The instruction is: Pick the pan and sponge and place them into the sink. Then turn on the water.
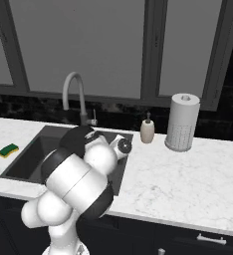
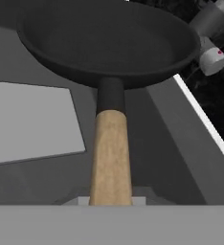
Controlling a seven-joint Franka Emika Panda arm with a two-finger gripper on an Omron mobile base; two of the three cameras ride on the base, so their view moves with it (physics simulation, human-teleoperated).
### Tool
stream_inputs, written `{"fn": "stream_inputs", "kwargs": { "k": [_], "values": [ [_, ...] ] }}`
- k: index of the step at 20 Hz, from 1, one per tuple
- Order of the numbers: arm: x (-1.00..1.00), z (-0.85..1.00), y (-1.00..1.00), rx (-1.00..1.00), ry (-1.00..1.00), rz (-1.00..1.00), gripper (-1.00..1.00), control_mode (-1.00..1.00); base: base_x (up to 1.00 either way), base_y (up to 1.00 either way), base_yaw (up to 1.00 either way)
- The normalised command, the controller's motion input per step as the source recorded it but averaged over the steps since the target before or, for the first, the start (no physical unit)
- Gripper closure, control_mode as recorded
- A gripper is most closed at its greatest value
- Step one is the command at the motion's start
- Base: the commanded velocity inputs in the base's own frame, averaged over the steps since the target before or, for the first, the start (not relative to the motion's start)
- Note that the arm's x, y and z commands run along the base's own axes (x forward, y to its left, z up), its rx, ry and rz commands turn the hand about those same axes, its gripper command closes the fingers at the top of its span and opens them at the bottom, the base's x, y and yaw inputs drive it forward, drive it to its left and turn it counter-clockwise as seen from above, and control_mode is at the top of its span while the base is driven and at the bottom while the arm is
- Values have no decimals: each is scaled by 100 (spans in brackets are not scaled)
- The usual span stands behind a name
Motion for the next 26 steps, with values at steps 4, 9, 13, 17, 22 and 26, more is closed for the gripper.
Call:
{"fn": "stream_inputs", "kwargs": {
  "k": [4, 9, 13, 17, 22, 26],
  "values": [
    [2, -40, 13, -7, 15, 1, 100, -100, 0, 0, 0],
    [0, -38, 30, -4, 12, 2, 100, -100, 0, 0, 0],
    [18, -32, 25, 0, 16, 2, 100, -100, 0, 0, 0],
    [28, -52, 18, -2, 23, 1, 100, -100, 0, 0, 0],
    [11, -69, 0, -6, 19, 0, 100, -100, 0, 0, 0],
    [0, -61, -6, -5, 8, 0, 100, -100, 0, 0, 0]
  ]
}}
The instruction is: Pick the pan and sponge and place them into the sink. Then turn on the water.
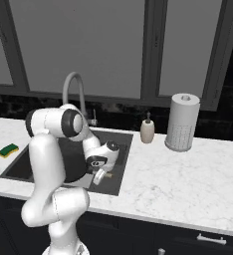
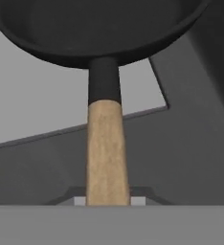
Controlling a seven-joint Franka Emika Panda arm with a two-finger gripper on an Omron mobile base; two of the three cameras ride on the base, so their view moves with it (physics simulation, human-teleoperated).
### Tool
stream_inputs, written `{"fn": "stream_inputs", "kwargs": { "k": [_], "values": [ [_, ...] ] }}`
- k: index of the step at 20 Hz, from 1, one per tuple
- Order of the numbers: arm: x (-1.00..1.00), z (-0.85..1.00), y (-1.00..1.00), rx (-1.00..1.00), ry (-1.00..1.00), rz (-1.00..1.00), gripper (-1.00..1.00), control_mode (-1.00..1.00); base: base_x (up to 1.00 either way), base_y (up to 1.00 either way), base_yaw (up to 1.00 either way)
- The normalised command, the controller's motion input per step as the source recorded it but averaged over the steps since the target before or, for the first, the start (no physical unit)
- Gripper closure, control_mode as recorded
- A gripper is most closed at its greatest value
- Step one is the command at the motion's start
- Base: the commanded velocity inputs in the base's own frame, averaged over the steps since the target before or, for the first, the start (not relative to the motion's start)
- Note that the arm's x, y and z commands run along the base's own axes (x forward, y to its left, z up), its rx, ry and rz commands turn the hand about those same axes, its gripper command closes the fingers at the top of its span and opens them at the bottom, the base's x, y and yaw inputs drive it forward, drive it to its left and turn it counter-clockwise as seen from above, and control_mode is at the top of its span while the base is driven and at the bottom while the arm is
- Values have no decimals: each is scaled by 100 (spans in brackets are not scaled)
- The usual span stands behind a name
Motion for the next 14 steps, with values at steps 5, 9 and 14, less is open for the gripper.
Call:
{"fn": "stream_inputs", "kwargs": {
  "k": [5, 9, 14],
  "values": [
    [5, -60, -9, -7, 1, 0, 100, -100, 0, 0, 0],
    [16, -39, 8, -14, 0, 0, 100, -100, 0, 0, 0],
    [6, -6, 28, -14, 0, -3, -100, -100, 0, 0, 0]
  ]
}}
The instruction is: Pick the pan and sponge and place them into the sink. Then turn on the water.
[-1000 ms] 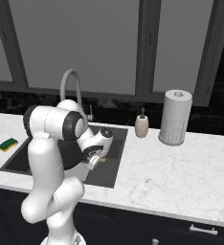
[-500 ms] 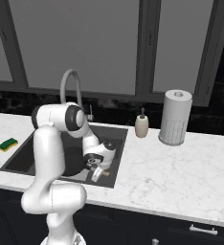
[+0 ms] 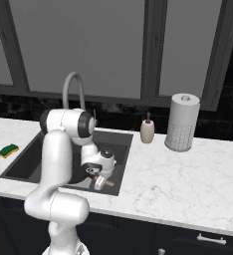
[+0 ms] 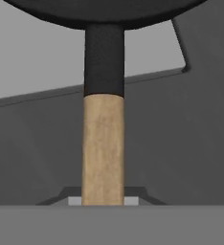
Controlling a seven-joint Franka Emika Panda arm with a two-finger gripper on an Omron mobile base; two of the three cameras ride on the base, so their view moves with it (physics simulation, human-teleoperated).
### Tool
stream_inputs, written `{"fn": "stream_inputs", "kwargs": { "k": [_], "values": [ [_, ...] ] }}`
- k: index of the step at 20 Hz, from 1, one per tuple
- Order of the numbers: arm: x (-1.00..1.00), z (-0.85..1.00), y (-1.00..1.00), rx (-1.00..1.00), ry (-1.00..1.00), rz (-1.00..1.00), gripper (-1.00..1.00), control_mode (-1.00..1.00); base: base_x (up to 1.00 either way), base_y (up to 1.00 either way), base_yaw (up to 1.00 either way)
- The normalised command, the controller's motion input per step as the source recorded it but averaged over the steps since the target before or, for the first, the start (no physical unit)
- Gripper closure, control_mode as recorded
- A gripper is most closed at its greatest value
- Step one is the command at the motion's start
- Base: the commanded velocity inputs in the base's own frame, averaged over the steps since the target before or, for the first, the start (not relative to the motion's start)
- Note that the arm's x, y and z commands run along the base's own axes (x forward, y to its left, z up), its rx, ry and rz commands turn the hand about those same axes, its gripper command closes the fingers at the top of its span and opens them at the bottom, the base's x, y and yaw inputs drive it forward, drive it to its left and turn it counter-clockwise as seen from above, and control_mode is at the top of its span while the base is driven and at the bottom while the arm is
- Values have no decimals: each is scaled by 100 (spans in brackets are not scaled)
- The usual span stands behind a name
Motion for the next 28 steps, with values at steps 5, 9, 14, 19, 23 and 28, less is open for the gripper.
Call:
{"fn": "stream_inputs", "kwargs": {
  "k": [5, 9, 14, 19, 23, 28],
  "values": [
    [0, 20, 10, -5, -5, -5, -100, -100, 0, 0, 0],
    [0, 51, -6, 0, -1, 0, -100, -100, 0, 0, 0],
    [0, 71, -41, 4, 1, 1, -100, -100, 0, 0, 0],
    [0, 99, -46, 7, 7, 5, -100, -100, 0, 0, 0],
    [0, 100, -22, 1, 17, 6, -100, -100, 0, 0, 0],
    [0, 100, 0, 0, 22, 5, -100, -100, 0, 0, 0]
  ]
}}
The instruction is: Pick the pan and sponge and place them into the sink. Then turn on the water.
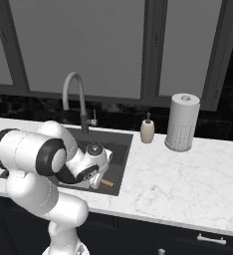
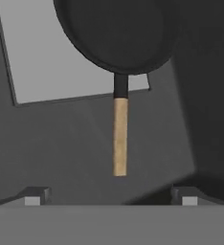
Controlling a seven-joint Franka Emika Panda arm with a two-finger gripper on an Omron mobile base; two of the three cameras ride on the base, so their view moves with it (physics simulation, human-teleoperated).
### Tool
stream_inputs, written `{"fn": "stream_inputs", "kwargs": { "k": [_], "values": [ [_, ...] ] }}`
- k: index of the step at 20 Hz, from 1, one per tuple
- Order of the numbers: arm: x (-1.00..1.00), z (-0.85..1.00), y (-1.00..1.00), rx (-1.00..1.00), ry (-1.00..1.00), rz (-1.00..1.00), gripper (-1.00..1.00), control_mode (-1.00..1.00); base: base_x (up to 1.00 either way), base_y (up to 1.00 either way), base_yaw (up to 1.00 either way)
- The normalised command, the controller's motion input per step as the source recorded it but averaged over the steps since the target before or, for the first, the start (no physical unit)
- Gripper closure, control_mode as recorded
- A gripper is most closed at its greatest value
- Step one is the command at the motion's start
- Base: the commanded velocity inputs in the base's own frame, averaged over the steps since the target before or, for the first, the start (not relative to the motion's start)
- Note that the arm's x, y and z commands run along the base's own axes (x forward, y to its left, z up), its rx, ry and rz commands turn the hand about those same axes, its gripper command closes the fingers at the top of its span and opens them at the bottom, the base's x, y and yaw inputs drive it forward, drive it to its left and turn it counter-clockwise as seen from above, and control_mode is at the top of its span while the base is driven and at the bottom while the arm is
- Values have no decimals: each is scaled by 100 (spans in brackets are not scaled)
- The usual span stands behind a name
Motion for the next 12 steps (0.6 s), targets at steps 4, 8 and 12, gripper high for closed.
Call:
{"fn": "stream_inputs", "kwargs": {
  "k": [4, 8, 12],
  "values": [
    [0, 100, 0, 0, 25, 4, -100, -100, 0, 0, 0],
    [0, 100, -23, 0, 20, 8, -100, -100, 0, 0, 0],
    [-1, 100, -25, 0, 11, 9, -100, -100, 0, 0, 0]
  ]
}}
